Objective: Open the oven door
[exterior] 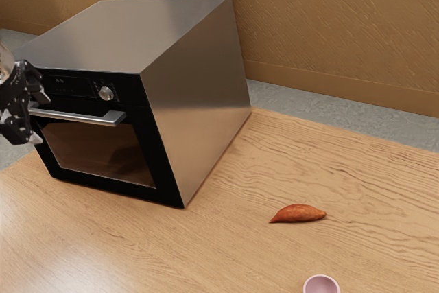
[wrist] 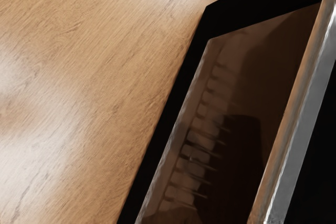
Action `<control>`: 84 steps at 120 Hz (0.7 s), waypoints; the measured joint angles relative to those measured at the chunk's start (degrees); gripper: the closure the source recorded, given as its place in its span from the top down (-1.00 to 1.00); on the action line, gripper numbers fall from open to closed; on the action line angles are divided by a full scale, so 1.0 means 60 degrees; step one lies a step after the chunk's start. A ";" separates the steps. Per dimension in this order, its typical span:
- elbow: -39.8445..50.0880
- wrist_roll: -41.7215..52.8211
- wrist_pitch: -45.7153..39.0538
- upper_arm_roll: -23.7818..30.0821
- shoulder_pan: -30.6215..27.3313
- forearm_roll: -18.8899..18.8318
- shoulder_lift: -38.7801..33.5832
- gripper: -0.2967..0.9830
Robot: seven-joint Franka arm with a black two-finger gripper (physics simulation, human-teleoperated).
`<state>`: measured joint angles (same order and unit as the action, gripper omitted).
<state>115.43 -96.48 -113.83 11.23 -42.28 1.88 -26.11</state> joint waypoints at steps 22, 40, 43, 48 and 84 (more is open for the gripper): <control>-0.0002 0.0756 -0.0391 0.0060 -0.0005 0.0043 0.0320 0.54; 0.0089 0.1214 -0.0567 0.0062 -0.0010 0.0078 0.0348 0.54; 0.0118 0.1279 -0.0586 0.0062 -0.0011 0.0081 0.0350 0.54; 0.0200 0.1382 -0.0614 0.0062 -0.0012 0.0086 0.0366 0.54; 0.0360 0.1929 -0.0938 0.0062 0.0009 0.0117 0.0801 0.53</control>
<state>117.59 -84.90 -119.46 11.60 -42.22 2.58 -21.30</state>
